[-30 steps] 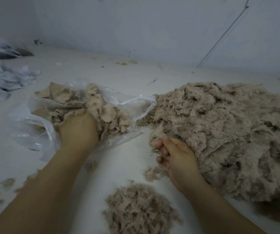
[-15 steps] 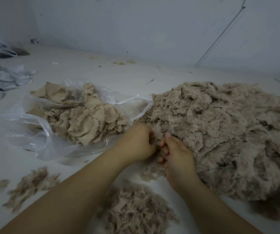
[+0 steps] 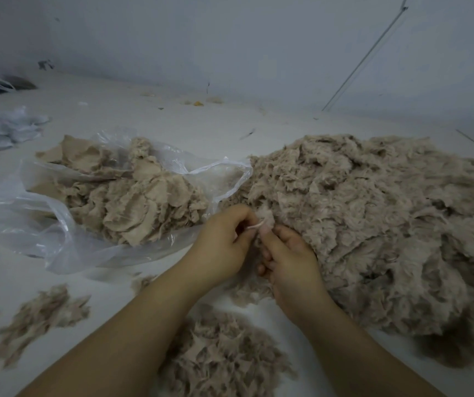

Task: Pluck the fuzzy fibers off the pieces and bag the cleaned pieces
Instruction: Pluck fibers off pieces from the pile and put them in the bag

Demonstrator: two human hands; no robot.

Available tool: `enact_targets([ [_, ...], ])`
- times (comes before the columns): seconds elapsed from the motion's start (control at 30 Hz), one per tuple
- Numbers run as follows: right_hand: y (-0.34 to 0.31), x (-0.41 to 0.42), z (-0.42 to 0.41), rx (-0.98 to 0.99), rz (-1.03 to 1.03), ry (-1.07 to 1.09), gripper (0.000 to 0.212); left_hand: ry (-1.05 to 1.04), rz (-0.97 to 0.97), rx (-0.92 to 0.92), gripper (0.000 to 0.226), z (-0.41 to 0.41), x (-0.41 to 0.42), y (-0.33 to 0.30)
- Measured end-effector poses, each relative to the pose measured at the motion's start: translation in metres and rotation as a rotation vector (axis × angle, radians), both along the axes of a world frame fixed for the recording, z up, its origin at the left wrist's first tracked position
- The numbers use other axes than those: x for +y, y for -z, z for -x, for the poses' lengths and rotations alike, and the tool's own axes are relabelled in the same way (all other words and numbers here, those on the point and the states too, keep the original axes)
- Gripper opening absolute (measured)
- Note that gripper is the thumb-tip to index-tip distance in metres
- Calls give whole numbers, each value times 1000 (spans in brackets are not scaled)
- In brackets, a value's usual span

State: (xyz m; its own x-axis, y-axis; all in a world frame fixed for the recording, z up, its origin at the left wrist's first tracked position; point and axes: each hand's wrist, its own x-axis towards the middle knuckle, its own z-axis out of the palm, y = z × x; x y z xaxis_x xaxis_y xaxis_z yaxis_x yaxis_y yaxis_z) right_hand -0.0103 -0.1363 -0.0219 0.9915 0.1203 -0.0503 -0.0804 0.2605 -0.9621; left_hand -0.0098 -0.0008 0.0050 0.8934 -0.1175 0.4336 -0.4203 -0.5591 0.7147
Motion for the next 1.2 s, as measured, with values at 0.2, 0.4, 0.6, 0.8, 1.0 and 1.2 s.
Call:
enact_targets([
  [0.2,-2,1,2,4,-37,32,35,68,-34,-5,20,2,5,0],
  [0.4,-2,1,2,30,-35,29,36,-88,121,120,24,4,3,-6],
  [0.6,-3,2,3,9,-35,12,38,12,577,536,16,3,-2,-9],
  [0.8,-4,1,2,11,23,-33,45,111,746,677,8,0,4,-9],
  [1.0,-2,0,2,11,-12,-39,1,65,757,482,8,0,14,-13],
  [1.2,-2,-1,2,-103,18,-108,39,160,612,414,13,6,12,-13],
])
